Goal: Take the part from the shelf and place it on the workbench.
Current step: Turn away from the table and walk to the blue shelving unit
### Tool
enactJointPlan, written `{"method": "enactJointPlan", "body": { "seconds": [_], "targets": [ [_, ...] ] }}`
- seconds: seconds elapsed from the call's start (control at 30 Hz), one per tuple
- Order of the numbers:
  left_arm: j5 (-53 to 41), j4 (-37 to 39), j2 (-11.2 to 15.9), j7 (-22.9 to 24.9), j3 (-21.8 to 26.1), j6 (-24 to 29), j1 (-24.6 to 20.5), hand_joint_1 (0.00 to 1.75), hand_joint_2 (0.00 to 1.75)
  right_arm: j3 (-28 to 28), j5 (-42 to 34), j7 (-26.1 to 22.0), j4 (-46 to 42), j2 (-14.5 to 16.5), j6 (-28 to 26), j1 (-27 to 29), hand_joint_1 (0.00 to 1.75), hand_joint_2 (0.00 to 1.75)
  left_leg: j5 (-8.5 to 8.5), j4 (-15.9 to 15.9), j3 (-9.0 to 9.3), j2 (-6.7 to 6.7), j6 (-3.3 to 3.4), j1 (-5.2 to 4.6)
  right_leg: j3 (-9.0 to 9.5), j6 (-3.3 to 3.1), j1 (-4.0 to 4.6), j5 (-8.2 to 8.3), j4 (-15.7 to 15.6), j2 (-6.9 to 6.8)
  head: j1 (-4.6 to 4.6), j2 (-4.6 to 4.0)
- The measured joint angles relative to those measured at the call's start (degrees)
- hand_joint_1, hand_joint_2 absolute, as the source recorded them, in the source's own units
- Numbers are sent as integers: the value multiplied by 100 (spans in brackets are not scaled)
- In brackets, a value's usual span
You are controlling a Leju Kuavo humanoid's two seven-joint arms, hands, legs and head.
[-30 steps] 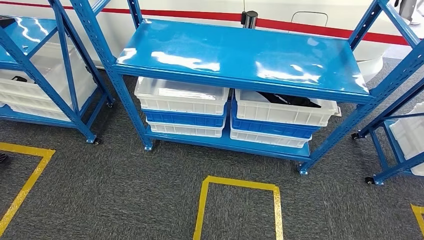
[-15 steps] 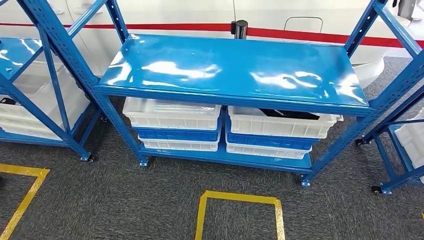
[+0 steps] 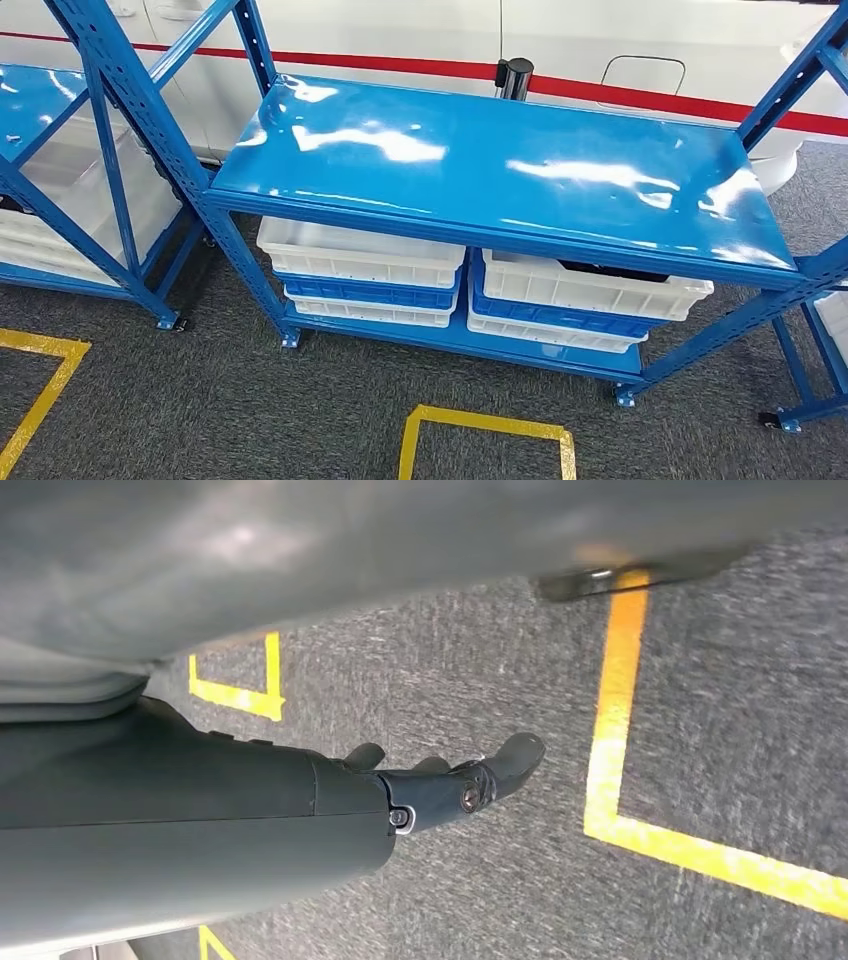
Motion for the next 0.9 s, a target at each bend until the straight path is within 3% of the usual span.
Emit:
{"method": "enactJointPlan", "body": {
  "seconds": [0.03,0.07,0.13,0.23,0.3,0.37,0.43,0.47,0.5,0.57,0.6,0.63,0.7,0.83,0.9],
  "targets": [
    [-3,2,-3,0,0,0,8,0,0,0,-1,0,1,-2,0,14,0,0,-69,-5,71,-8,-16,-2,51,52,7,296,-348,-11,5,0],
    [-5,3,-5,1,0,0,11,0,0,0,-1,0,1,-3,0,18,0,0,-138,-13,138,-15,-41,-11,103,64,20,580,-647,-33,4,0],
    [-7,3,-8,1,0,2,-3,0,0,0,-1,1,2,-5,0,11,0,0,-229,-46,236,-22,-110,-30,206,-24,51,945,-942,-61,1,0],
    [-7,-2,-7,4,0,4,-29,0,0,0,-1,2,2,-7,0,-9,0,0,-181,121,248,-1,-199,-33,374,-203,12,977,-1033,-48,-9,0],
    [-7,-1,-9,6,0,8,-36,0,0,0,-1,2,2,-8,0,-11,0,0,-174,676,-79,33,-238,-19,525,-292,-25,924,-1062,-47,-18,0],
    [-9,0,-13,9,0,33,-33,0,0,0,-2,2,2,-6,0,-13,0,0,-448,1311,-533,52,-284,-9,653,-355,-18,837,-1067,-45,-24,0],
    [-23,0,-12,44,0,125,-26,0,0,0,-9,2,2,-1,0,-11,0,0,-755,1500,-839,58,-325,0,786,-362,-18,733,-1067,-20,-22,0],
    [-34,0,-10,92,0,212,-25,0,0,0,-21,2,2,2,0,-9,0,0,-722,1362,-878,64,-337,4,861,-353,-19,678,-1067,-2,-25,0],
    [-49,0,-9,160,0,314,-25,0,0,0,-34,2,2,4,-1,-8,0,0,-511,1081,-842,68,-340,10,941,-337,-22,621,-1067,12,-24,0],
    [-79,6,-8,373,1,527,-23,0,0,0,-68,4,2,7,-9,-8,0,0,126,404,-692,79,-313,11,1047,-287,-8,508,-1064,31,-29,0],
    [-91,10,-8,492,2,607,-28,0,0,0,-79,6,2,8,-20,-13,0,0,343,192,-637,80,-284,3,1063,-254,7,460,-1061,33,-32,0],
    [-99,14,-10,610,3,678,-36,0,0,0,-94,9,2,9,-39,-18,0,0,461,94,-610,79,-251,-8,1060,-225,23,427,-1065,33,-34,0],
    [-105,16,-24,760,4,771,-52,0,0,0,-132,15,2,5,-87,-25,0,0,505,85,-597,70,-232,-18,1069,-223,36,397,-1068,22,-38,0],
    [-152,17,-38,839,6,890,-59,0,175,-5,-240,33,2,3,-183,-23,0,0,526,72,-607,40,-236,-20,1141,-249,33,397,-1158,2,-43,0],
    [-171,17,-38,857,6,925,-65,0,175,-9,-272,52,2,3,-220,-25,0,0,498,70,-601,34,-207,-22,1134,-241,34,389,-1199,-6,-41,0]
  ]
}}
